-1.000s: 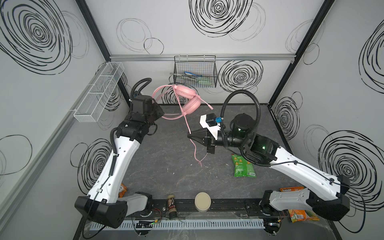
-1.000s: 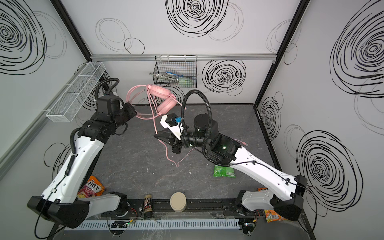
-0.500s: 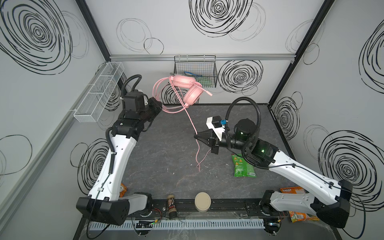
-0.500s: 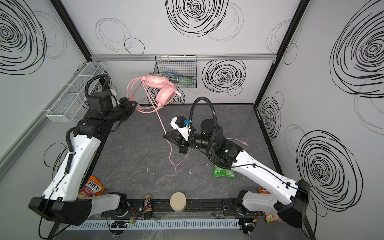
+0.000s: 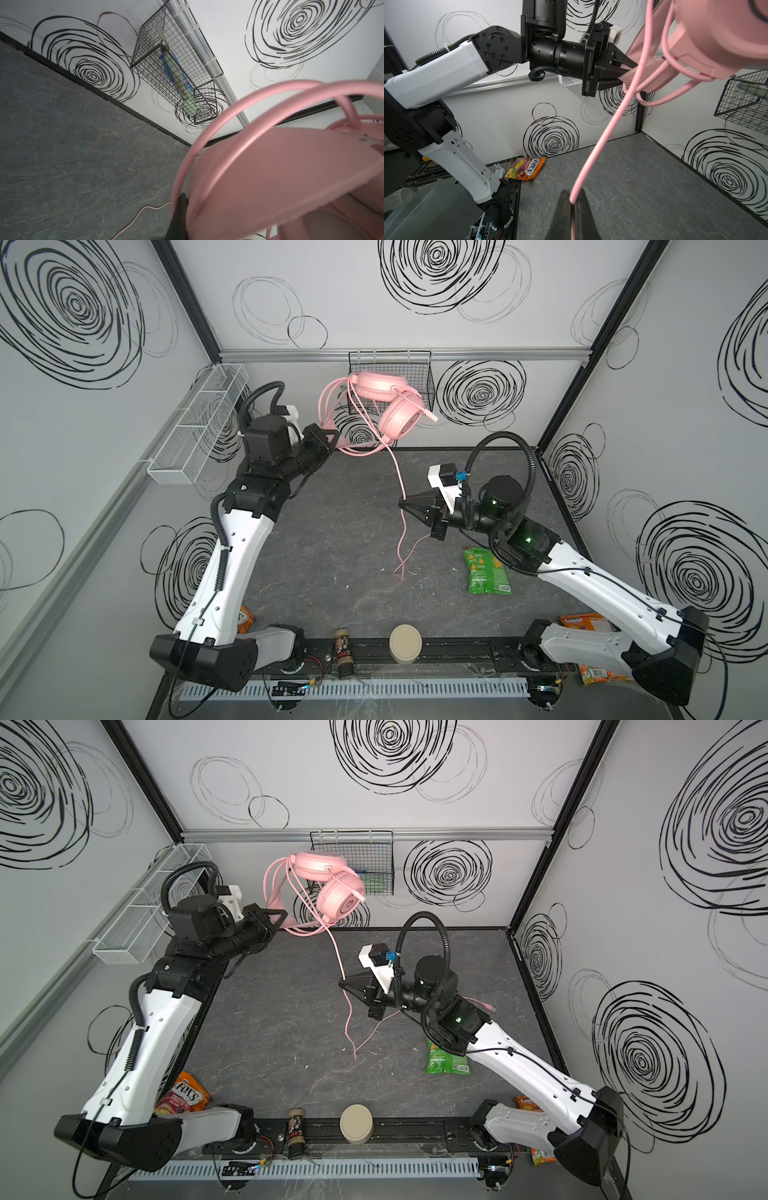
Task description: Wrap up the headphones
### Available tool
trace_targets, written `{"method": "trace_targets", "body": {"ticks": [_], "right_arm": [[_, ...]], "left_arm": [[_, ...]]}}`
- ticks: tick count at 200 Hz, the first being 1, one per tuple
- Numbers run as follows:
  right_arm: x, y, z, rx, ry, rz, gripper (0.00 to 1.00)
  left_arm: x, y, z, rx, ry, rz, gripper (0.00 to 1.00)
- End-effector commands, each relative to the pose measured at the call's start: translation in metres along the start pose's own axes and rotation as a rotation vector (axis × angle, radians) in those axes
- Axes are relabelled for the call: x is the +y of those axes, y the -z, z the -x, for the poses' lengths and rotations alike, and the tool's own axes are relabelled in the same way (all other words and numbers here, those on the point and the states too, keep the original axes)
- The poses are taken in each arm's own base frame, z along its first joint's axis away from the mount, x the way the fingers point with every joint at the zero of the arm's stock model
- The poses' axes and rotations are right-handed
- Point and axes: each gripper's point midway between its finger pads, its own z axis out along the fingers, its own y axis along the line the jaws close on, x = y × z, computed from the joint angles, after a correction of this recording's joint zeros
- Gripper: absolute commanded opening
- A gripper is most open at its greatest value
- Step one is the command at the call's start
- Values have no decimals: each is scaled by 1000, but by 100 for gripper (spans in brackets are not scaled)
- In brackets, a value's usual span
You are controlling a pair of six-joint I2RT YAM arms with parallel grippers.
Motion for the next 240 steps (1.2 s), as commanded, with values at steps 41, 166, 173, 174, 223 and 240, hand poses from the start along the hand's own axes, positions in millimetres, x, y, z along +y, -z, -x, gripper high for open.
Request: {"method": "trace_targets", "body": {"ticks": [41, 166, 173, 174, 223, 240], "right_arm": [[-30, 10, -36, 14, -64, -49, 0], [-83, -3, -25, -55, -113, -130, 0], [-83, -3, -21, -62, -113, -129, 0], [-83, -2, -21, -64, -113, -129, 0], [-85, 3, -14, -102, -145, -138, 5], [-81, 2, -13, -121, -166, -112, 11]], "left_arm": [[-75, 29, 15, -43, -79, -264, 0], [-131, 55, -17, 3, -134, -414, 0], [-133, 57, -17, 3, -142, -410, 0], [-133, 57, -17, 4, -144, -408, 0], [-137, 59, -14, -31, -222, -307, 0], [-140, 57, -9, -58, -218, -302, 0]]}}
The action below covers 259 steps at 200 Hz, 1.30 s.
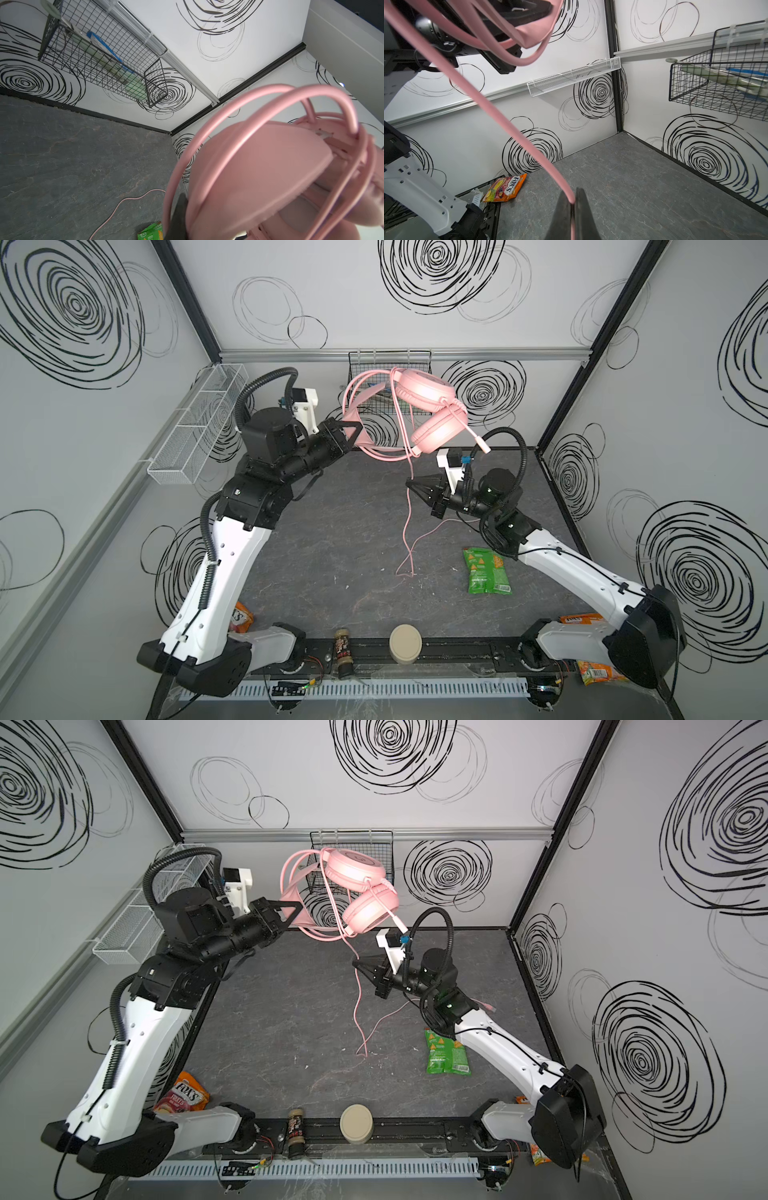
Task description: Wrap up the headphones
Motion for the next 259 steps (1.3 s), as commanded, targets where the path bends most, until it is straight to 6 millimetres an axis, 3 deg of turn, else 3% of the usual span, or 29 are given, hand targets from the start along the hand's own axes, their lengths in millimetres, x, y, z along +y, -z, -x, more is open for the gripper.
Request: {"method": "trace_targets", "body": {"ticks": [1, 56, 139, 210, 259], "right_arm": [[-2, 1, 5, -27, -53, 4, 11], [11, -2, 13, -45, -60, 76, 23], [22, -9, 24, -66, -39, 128, 56], [37, -26, -1, -44, -68, 218, 76], [28, -39, -14, -40, -69, 207, 76]], "left_arm": [[-45, 18, 32, -136, -49, -108, 0], [-64, 8, 40, -149, -55, -132, 0], [-72, 15, 53, -181, -82, -45, 0], [-70, 5, 43, -143, -102, -31, 0], [-66, -3, 35, -94, -65, -33, 0]]}}
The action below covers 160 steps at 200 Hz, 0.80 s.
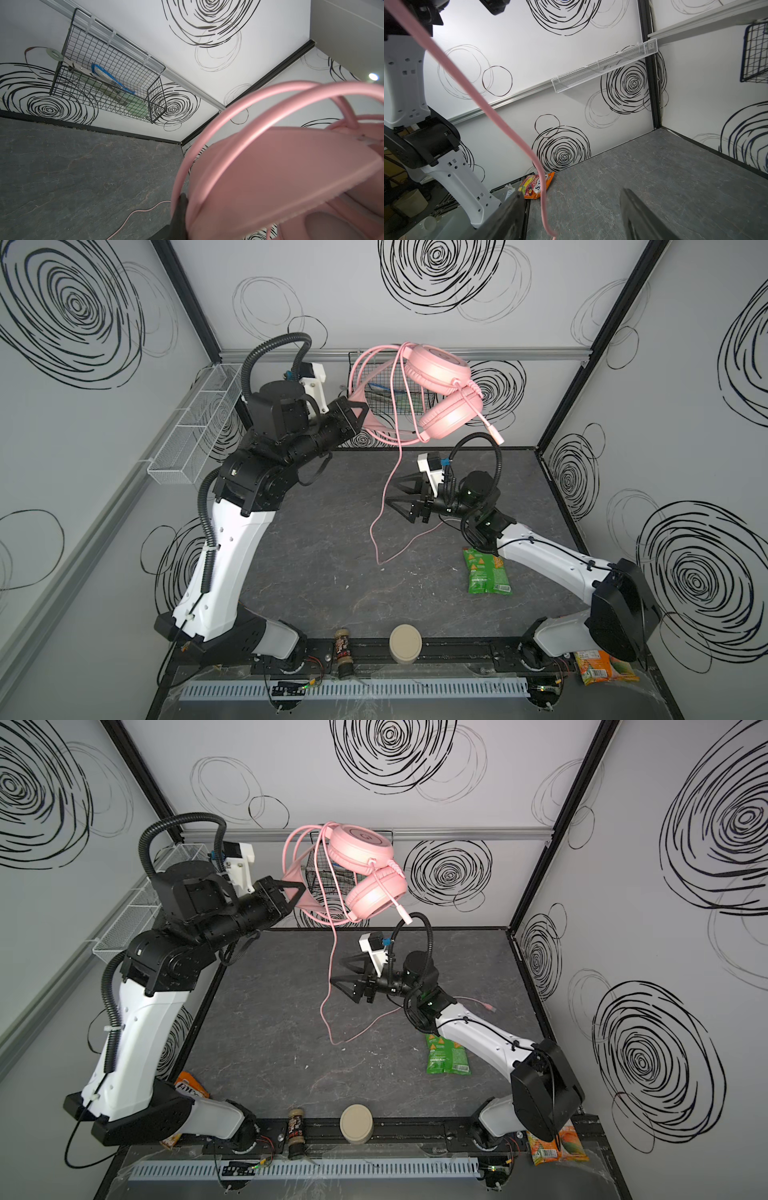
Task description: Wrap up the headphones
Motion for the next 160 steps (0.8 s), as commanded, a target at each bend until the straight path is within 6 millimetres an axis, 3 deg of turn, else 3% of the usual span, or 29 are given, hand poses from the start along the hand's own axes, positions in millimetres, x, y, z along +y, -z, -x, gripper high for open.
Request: {"method": "trace_targets", "body": {"ticks": [1, 80, 160], "right_arm": [[9, -4, 16, -58, 49, 41, 76], [-7, -2, -47, 23, -47, 42, 72], [-10, -20, -80, 44, -129, 85, 71]], "left_arm": [[-32, 12, 22, -73, 24, -116, 0], [-35, 4, 17, -54, 42, -122, 0], [-41, 5, 13, -25, 60, -162, 0]]}}
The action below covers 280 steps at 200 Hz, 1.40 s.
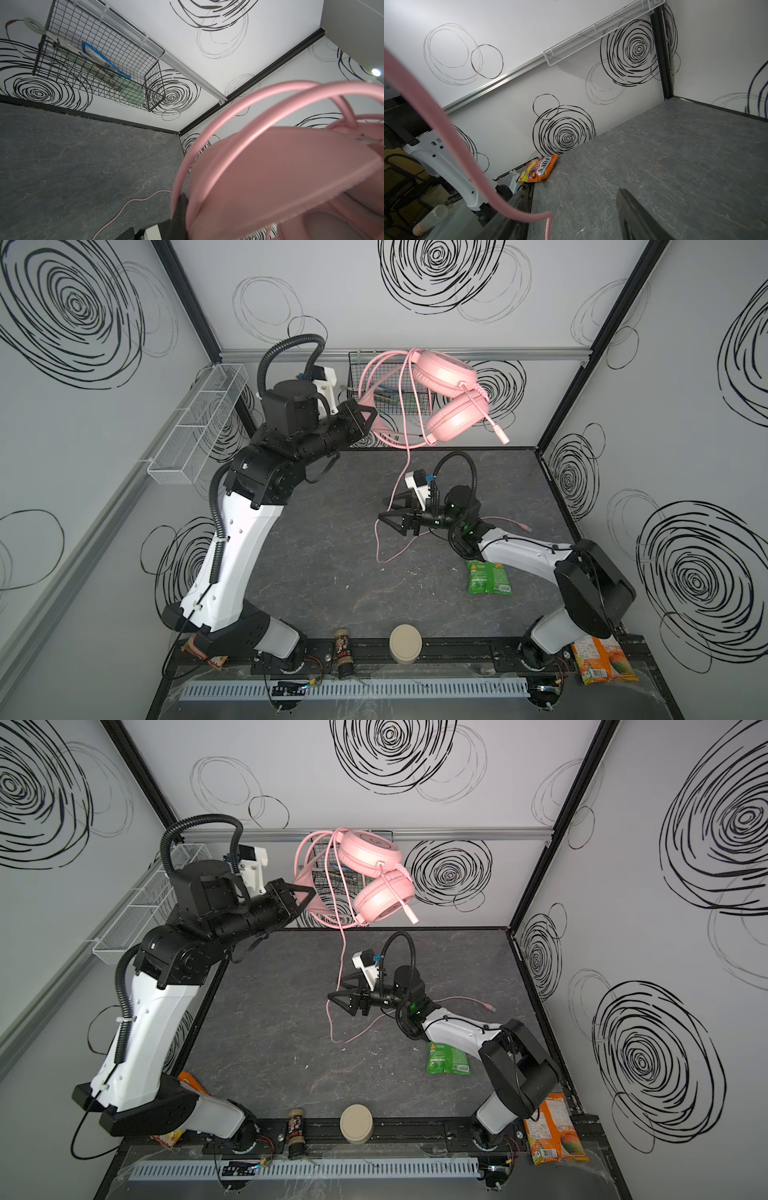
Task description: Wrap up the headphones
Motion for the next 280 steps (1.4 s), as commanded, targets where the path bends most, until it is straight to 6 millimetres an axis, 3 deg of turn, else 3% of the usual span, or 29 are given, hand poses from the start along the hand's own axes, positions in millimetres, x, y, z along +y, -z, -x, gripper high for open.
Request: {"method": "trace_targets", "body": {"ticks": [1, 39, 75, 111, 142, 199, 251, 280], "right_arm": [[5, -7, -5, -24, -19, 50, 71], [9, -19, -15, -6, -29, 95, 64], [9, -21, -18, 14, -30, 104, 37], [-2, -9, -17, 11, -38, 58, 11], [-16, 1, -12, -6, -46, 4, 0], [-73, 37, 1, 1, -104, -241, 0], [-128, 102, 35, -45, -179, -464, 0], [-148, 134, 57, -72, -199, -537, 0]], "left_arm": [[-41, 20, 24, -84, 17, -155, 0], [-40, 21, 23, -79, 19, -150, 0], [-37, 21, 25, -85, 20, -134, 0], [-34, 20, 26, -90, 24, -123, 0], [-31, 21, 26, -90, 20, -112, 0], [-24, 30, 35, -115, 1, -97, 0], [-13, 40, 37, -142, -21, -89, 0], [-9, 49, 41, -171, -39, -93, 0]]}}
